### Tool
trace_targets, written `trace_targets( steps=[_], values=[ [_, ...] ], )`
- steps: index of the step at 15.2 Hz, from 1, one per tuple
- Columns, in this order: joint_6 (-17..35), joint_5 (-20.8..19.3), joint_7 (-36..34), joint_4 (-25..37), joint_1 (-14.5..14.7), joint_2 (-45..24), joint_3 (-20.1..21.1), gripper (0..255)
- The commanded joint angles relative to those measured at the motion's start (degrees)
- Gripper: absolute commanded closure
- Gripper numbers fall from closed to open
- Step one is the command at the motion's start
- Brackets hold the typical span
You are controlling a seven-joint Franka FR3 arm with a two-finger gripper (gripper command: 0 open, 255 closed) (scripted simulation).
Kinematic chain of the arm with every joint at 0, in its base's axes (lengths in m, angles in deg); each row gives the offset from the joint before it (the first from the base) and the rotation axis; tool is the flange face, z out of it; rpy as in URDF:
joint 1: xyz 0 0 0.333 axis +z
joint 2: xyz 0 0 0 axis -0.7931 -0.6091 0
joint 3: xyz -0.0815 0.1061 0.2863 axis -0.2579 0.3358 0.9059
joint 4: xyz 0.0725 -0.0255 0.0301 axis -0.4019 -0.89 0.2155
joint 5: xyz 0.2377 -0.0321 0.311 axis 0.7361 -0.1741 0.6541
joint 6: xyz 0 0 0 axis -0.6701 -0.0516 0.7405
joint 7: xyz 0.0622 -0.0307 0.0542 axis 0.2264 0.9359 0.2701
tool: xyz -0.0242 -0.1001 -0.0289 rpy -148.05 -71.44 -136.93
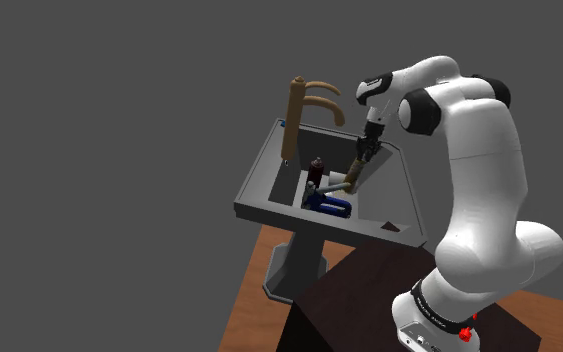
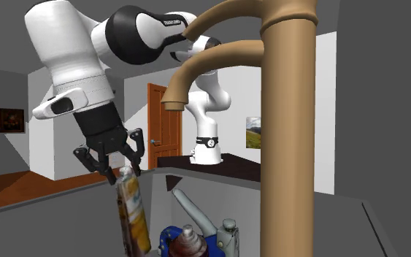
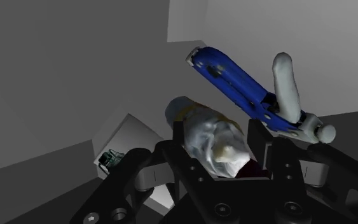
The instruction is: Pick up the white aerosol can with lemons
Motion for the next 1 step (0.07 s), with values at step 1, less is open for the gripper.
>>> trace_targets(
  steps=[1],
  values=[
    [-0.34,-0.10,-0.07,0.07,0.03,0.28,-0.07,255]
  ],
)
